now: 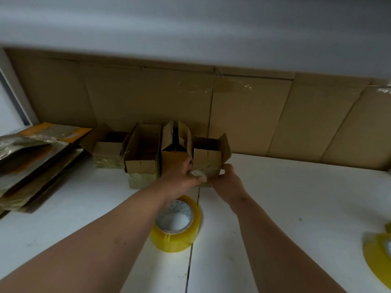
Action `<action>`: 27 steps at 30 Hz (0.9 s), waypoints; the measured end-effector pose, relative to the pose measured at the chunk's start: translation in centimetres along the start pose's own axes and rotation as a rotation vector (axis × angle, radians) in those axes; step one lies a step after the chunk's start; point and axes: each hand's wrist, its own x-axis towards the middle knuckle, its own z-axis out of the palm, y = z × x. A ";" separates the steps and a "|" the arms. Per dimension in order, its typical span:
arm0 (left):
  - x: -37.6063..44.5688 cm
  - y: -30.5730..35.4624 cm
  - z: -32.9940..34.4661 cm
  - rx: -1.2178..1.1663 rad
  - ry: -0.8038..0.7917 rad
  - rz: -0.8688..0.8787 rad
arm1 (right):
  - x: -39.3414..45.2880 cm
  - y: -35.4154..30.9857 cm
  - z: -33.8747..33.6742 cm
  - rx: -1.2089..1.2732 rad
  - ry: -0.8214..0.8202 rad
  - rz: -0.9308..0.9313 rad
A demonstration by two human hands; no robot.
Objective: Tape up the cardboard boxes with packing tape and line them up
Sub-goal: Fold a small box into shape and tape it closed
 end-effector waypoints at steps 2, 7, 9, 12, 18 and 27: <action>-0.6 -0.6 -0.9 0.029 0.022 0.023 | -0.2 -0.5 1.0 0.008 -0.019 -0.021; -1.1 -2.4 -3.7 0.135 0.183 -0.074 | -0.3 -1.9 3.1 0.045 -0.091 -0.028; -1.1 -3.5 -5.0 0.270 0.361 -0.100 | -0.4 -2.1 3.6 0.038 -0.092 -0.029; -1.8 -5.4 -7.1 0.426 0.622 -0.141 | -0.7 -2.0 3.9 0.019 -0.041 -0.006; -1.9 -8.4 -9.4 0.316 0.524 -0.215 | -1.3 -3.0 5.6 0.237 0.049 0.019; -0.9 -7.3 -11.2 0.065 0.246 -0.238 | -2.3 -4.2 5.9 0.077 -0.187 -0.013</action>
